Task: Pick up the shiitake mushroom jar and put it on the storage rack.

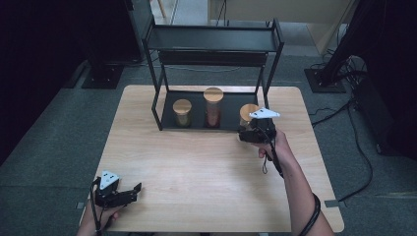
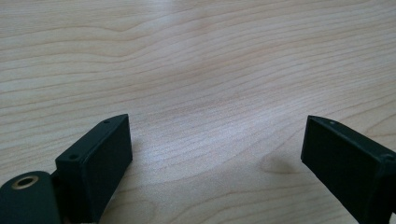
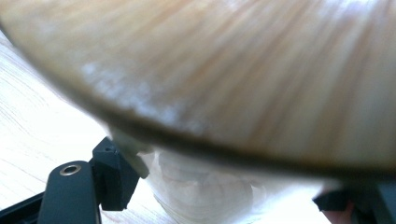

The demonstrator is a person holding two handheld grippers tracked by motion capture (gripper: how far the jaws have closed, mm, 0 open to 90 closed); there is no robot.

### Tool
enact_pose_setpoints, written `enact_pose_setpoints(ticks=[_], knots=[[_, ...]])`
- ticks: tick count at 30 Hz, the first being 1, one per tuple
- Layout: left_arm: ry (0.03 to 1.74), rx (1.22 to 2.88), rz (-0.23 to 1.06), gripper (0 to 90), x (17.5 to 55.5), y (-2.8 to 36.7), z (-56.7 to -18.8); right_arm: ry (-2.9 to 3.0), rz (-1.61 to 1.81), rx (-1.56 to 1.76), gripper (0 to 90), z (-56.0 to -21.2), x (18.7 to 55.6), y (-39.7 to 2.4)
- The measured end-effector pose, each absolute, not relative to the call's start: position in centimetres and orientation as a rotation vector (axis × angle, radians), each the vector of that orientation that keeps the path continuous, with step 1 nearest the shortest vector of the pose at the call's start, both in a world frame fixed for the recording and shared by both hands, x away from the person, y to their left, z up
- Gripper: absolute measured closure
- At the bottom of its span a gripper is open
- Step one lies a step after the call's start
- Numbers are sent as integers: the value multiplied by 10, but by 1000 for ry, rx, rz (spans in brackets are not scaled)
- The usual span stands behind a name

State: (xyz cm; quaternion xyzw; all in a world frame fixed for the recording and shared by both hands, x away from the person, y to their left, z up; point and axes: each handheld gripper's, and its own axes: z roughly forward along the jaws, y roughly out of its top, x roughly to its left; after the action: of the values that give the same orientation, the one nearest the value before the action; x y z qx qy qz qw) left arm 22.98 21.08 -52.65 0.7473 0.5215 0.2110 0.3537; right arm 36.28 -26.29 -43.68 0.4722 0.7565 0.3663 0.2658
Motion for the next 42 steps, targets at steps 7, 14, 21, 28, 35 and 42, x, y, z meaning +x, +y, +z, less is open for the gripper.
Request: enact_pose_setpoints(ticks=[7, 14, 21, 28, 35, 42], knots=[[1349, 1928, 542, 91, 230, 211, -526, 2026, 984, 1287, 248, -433, 373, -260], [1353, 1920, 540, 91, 230, 212, -527, 2012, 984, 1295, 247, -429, 386, -258], [1354, 1917, 537, 91, 230, 212, -526, 2009, 971, 1314, 247, -431, 398, -256], [1357, 1916, 537, 91, 230, 212, -526, 1997, 975, 1353, 248, -434, 411, -249], [1366, 1909, 543, 91, 230, 213, -526, 1963, 975, 1389, 248, -435, 426, -245], [1369, 1902, 537, 91, 230, 213, -526, 1941, 954, 1434, 248, -446, 437, -242]])
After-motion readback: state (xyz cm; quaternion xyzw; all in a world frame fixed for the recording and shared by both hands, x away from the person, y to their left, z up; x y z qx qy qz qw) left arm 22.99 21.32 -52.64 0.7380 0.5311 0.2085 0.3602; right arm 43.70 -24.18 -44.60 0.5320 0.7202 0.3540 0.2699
